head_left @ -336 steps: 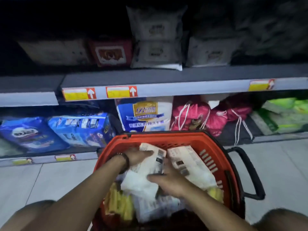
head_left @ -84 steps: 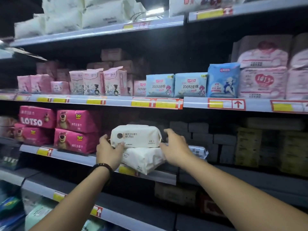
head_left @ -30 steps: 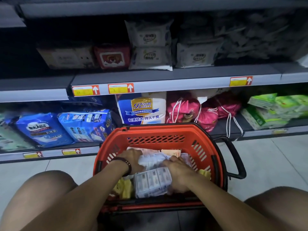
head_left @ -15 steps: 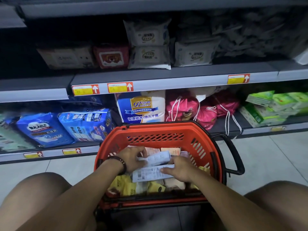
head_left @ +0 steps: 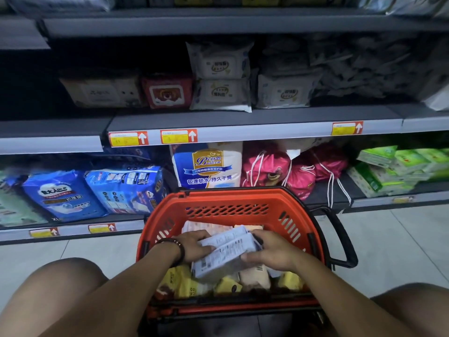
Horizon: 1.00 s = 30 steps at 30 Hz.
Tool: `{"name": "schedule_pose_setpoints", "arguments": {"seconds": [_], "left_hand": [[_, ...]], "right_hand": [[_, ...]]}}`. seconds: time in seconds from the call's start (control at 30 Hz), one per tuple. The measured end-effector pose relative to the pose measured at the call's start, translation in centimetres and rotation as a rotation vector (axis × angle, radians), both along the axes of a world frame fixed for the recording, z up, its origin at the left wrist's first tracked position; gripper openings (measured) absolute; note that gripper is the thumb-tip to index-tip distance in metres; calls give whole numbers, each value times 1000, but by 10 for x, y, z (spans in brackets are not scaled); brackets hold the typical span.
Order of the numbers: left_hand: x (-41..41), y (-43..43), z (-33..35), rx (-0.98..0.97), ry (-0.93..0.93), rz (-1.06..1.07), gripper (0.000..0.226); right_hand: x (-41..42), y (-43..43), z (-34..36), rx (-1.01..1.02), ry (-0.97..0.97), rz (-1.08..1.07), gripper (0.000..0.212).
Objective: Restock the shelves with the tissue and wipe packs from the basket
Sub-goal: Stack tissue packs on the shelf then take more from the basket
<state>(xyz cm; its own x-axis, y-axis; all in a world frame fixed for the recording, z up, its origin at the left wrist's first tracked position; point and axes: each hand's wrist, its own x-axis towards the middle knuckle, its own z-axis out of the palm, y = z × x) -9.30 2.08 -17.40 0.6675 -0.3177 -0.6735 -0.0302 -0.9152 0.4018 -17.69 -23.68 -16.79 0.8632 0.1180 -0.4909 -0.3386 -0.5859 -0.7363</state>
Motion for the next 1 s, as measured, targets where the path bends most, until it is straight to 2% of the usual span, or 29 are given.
{"name": "schedule_pose_setpoints", "arguments": {"seconds": [0.1,0.17,0.27,0.33,0.4,0.47,0.57,0.6,0.7,0.8,0.9,1.0], "left_hand": [[-1,0,-1,-93,86,85,13],[-2,-2,-3,-111,91,86,11],[-2,-2,-19,-81,102,109,21],[-5,-11,-20,-6,89,61,38],[-15,-21,-12,34,64,-18,38],[-19,-27,-15,-27,130,-29,44],[-19,-32,-15,-51,179,44,68],[-18,-33,-15,-45,181,74,71],[-13,-37,-10,-59,211,74,56],[-1,-38,11,-65,281,86,97],[7,-37,36,-207,290,143,85],[-2,-43,47,-613,304,383,67]], "right_hand": [[0,-5,15,34,-71,27,45],[-1,-10,27,71,-93,55,41],[1,-19,45,143,-84,24,31],[1,-23,56,171,-78,27,23],[2,-25,59,192,-104,-28,21],[3,-28,59,191,-172,-123,19],[2,-39,55,183,-212,-247,19],[2,-43,55,190,-201,-267,20],[0,-54,56,216,-177,-278,22],[-3,-66,72,292,-135,-257,18],[-4,-73,86,396,-120,-246,19],[-1,-67,95,493,-114,-249,23]]}}
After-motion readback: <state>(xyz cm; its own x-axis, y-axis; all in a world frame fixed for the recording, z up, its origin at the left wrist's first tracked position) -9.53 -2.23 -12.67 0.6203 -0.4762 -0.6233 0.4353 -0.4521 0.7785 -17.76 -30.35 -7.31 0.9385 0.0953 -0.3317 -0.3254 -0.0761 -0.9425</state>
